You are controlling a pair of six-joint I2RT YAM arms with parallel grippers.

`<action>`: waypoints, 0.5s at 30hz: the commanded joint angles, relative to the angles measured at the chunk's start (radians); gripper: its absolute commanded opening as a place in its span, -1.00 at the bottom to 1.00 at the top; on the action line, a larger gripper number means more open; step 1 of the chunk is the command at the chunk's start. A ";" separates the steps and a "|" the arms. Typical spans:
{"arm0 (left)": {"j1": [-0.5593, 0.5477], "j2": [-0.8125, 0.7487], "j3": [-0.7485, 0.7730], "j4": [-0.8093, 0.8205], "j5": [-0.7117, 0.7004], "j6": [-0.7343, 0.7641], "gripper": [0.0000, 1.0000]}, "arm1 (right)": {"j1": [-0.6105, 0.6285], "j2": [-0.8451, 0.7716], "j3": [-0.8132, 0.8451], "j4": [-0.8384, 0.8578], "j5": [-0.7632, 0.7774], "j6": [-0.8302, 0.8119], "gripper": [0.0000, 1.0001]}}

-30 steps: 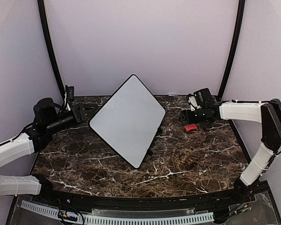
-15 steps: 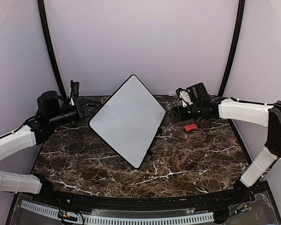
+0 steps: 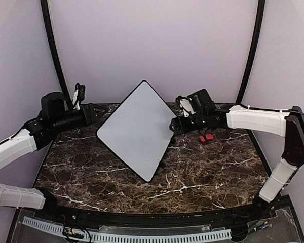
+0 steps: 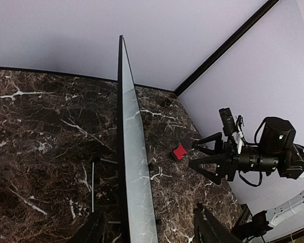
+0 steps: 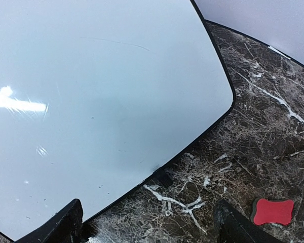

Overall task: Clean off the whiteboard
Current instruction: Move the whiteboard to the center of the board.

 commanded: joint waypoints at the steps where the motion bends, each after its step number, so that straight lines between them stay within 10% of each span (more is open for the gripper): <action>1: -0.006 0.017 0.010 -0.073 -0.022 0.021 0.12 | 0.025 0.001 0.029 -0.019 0.047 0.006 0.70; 6: -0.006 0.028 0.018 -0.081 -0.033 0.024 0.15 | 0.044 -0.033 0.014 -0.052 0.106 0.009 0.72; 15: -0.006 -0.006 0.040 -0.173 -0.099 0.061 0.96 | 0.046 -0.177 -0.066 -0.113 0.181 0.067 0.97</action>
